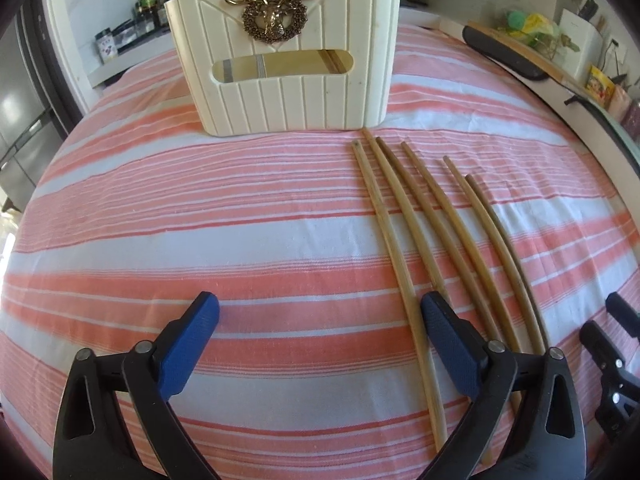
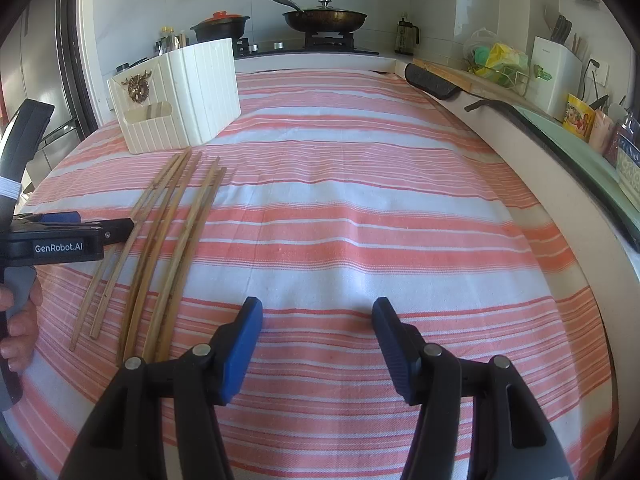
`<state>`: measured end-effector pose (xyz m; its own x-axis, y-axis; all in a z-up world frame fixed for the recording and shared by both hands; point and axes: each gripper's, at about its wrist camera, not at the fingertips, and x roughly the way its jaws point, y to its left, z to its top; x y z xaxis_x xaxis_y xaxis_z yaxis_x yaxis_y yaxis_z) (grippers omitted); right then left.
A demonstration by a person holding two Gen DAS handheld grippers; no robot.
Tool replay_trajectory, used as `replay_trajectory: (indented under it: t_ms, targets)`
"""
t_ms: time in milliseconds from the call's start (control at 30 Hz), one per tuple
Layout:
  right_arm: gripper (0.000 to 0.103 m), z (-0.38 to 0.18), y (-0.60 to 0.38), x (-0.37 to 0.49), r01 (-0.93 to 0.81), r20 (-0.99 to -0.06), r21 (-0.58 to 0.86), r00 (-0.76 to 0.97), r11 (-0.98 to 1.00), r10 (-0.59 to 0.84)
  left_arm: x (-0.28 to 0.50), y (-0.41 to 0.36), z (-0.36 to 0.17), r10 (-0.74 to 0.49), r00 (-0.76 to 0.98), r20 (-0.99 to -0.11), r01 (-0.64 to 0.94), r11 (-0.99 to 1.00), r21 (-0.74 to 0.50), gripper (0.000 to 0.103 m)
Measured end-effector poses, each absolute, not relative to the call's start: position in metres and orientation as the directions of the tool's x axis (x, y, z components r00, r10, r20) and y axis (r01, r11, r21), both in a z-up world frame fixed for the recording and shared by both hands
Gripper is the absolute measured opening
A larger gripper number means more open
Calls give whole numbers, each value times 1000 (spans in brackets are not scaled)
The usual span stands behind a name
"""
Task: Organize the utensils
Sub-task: 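Grasp a wooden chopstick with the left tool while the right grasps another chopstick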
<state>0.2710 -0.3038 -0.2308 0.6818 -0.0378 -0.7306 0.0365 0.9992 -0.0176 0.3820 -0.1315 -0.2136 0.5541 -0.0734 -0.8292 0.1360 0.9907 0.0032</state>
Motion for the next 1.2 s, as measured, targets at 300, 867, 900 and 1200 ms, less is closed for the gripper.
replay_trajectory:
  t_ms: [300, 867, 900, 1200]
  targets:
    - [57, -223, -299, 267, -26, -724, 64, 687, 998, 65, 359, -127, -207, -83, 601, -795, 202, 978, 50, 5]
    - [13, -221, -236, 302, -138, -818, -43, 574, 989, 45, 306, -7, -211, 16, 605, -796, 5, 1000, 24, 9]
    - [7, -221, -240, 303, -113, -812, -52, 583, 992, 24, 305, -5, -211, 21, 607, -795, -2, 1000, 24, 9]
    - [35, -221, -265, 275, -83, -776, -26, 629, 996, 32, 292, 15, -213, 51, 616, -786, -32, 999, 39, 55]
